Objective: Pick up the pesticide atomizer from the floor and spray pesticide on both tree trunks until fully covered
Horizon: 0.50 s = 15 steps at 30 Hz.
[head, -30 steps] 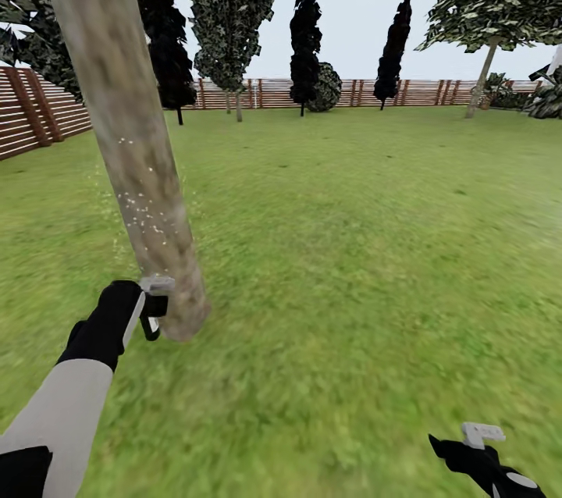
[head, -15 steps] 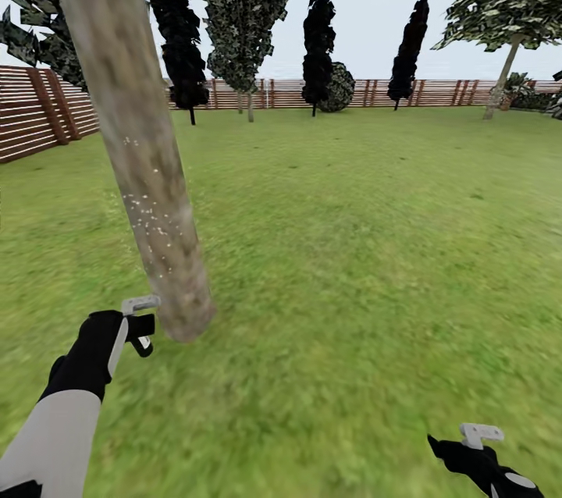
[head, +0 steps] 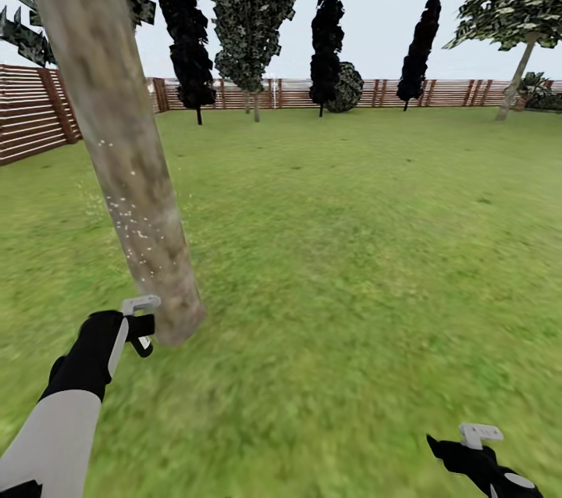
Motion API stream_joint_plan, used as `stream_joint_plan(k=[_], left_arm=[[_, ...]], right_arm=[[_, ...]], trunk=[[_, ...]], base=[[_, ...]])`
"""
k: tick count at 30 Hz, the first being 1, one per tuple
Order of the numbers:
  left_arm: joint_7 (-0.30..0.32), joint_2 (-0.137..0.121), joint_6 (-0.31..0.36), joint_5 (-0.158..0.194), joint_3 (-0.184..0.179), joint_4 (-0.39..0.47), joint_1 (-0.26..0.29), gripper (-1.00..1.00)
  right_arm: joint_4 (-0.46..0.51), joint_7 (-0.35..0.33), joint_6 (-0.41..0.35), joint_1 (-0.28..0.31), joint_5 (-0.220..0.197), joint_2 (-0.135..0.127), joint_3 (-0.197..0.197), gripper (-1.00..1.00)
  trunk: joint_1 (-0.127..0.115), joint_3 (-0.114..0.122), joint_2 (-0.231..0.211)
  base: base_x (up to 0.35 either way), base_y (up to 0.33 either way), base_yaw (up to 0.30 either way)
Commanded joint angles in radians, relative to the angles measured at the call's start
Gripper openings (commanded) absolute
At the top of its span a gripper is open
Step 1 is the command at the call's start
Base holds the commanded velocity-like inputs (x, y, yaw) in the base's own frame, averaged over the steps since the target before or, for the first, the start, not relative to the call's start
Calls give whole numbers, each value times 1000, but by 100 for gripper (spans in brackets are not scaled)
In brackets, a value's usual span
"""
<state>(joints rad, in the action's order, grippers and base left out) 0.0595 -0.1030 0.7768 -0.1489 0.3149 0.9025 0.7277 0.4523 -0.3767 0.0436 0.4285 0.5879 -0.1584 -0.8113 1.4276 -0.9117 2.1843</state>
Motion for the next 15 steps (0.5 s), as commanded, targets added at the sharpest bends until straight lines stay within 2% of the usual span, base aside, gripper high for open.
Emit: stream_joint_plan(k=[1,9,15], left_arm=[[6,1,4,-9,2,1,1,-100],[6,3,3,-9,0,-6,1,-100],[6,3,3,-9,0,-9,1,-100]], right_arm=[[0,-7,4,1,10,0,-8,100],[0,-7,5,1,10,0,-9,100],[2,-7,4,1,10,0,-9,100]], trunk=[[0,-1,0],[0,-1,0],[0,-1,0]], base=[[0,-271,273],[54,-271,274],[120,-271,37]])
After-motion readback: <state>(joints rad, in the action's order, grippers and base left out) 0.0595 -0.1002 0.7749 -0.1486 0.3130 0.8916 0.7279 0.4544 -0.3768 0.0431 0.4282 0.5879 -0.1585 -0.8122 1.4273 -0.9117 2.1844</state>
